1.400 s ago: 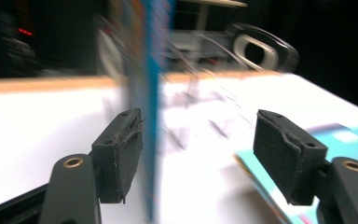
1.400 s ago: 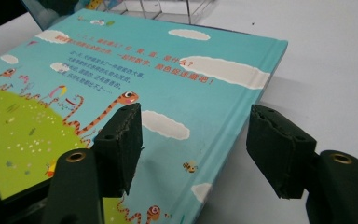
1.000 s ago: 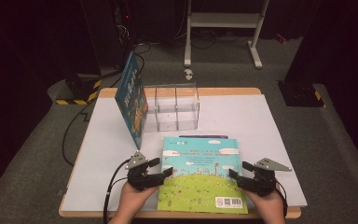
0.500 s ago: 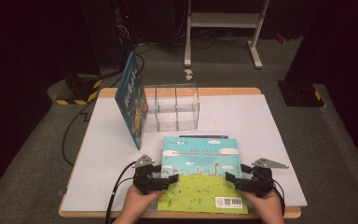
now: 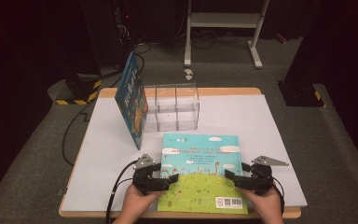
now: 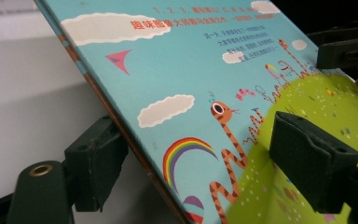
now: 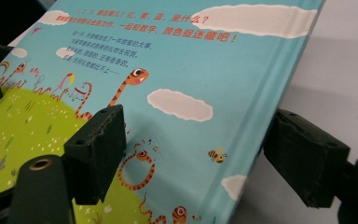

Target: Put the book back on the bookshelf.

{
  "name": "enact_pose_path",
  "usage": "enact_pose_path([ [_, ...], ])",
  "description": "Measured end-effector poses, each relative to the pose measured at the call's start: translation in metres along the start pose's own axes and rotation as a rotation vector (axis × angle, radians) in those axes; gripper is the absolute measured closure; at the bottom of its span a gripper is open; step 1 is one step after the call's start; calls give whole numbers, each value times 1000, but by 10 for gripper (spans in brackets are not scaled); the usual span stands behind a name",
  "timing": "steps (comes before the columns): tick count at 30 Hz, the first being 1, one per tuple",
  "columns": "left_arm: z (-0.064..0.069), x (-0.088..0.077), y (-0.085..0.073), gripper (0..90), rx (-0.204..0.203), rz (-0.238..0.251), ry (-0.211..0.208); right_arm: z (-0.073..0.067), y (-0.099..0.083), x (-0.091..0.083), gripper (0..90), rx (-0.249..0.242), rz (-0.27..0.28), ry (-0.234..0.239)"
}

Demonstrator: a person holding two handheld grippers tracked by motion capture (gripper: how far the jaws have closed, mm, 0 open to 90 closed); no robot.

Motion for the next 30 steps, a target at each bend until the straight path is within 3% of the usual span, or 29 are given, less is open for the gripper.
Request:
enact_pose_path([
  [5, -2, -6, 12, 282, -5, 40, 16, -1, 12, -10, 318, -6, 63, -18],
  [8, -6, -8, 20, 321, -20, 59, 28, 1, 21, -12, 375, -4, 79, -2],
  [12, -9, -12, 32, 353, -5, 98, 51, -2, 33, -14, 399, -32, 95, -18],
  [21, -9, -22, 61, 440, 59, 221, 97, -10, 63, -29, 489, -82, 214, -86],
  [30, 0, -36, 82, 507, 136, 331, 145, -23, 84, -46, 550, -134, 327, -131],
])
Point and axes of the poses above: each handheld gripper's, and its own axes: x roughly forward along the jaws, y roughly out of its top, z roughly to its right, the point moved 5 cm from there along x, roughly forward along the jaws, and after that the axes turned 2 degrees about -y, right-handed, at the moved point
